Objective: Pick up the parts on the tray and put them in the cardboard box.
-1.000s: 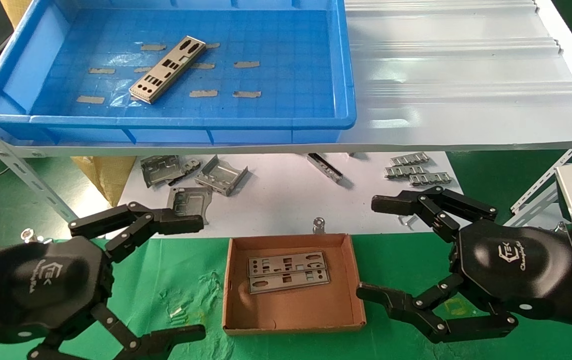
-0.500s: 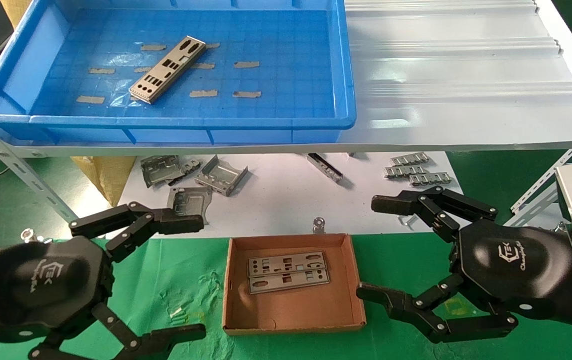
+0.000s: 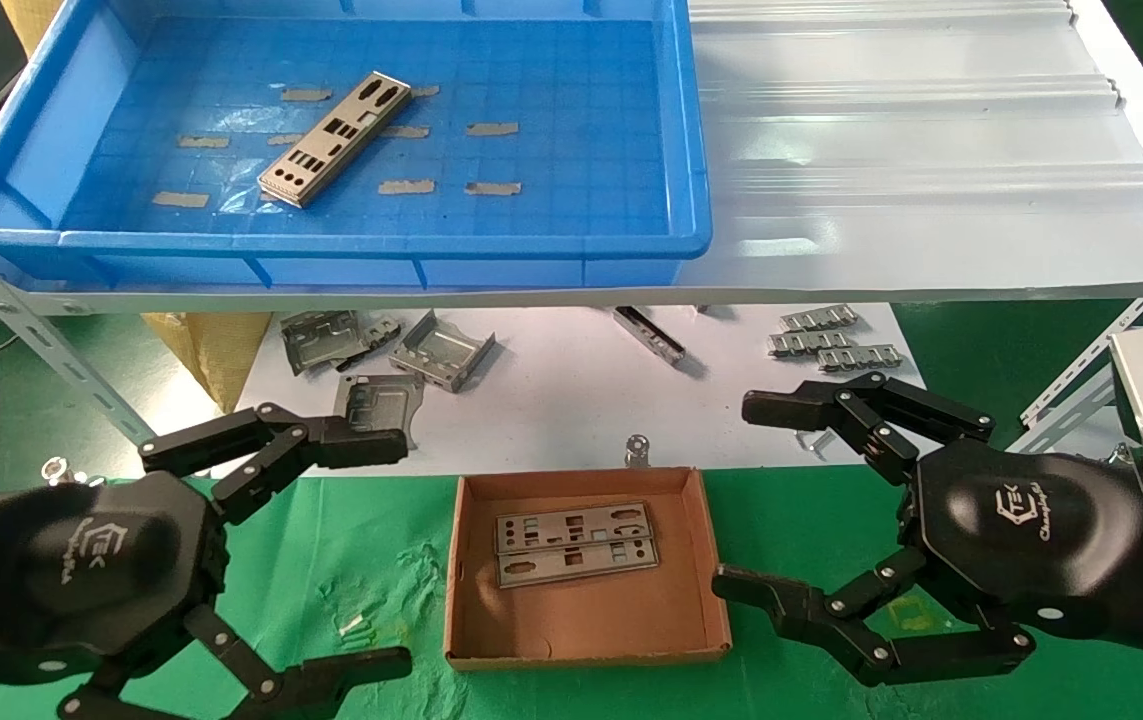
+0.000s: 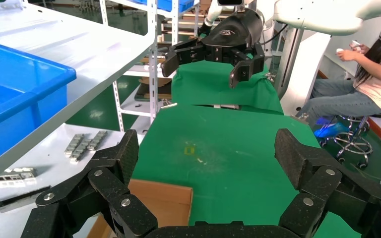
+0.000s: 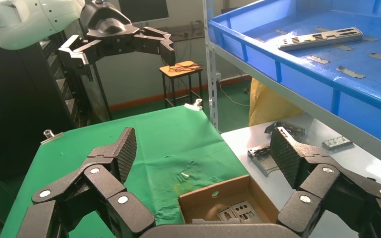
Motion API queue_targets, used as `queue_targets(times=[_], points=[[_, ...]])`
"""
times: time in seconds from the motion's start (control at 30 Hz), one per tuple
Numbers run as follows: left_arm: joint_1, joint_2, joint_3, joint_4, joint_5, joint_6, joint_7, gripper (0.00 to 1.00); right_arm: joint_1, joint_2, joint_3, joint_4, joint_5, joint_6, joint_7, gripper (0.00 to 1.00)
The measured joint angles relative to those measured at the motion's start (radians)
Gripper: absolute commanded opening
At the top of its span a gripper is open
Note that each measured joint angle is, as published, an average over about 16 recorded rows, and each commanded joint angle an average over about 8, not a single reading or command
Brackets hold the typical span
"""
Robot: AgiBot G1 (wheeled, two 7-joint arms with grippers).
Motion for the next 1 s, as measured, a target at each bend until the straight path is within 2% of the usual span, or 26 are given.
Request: queue_targets(times=[1.0], points=[[0.000, 0.000, 0.000, 0.000, 0.000, 0.000, 0.000, 1.00, 0.000, 0.000, 0.000, 0.000, 0.000, 0.000, 0.000, 1.00]])
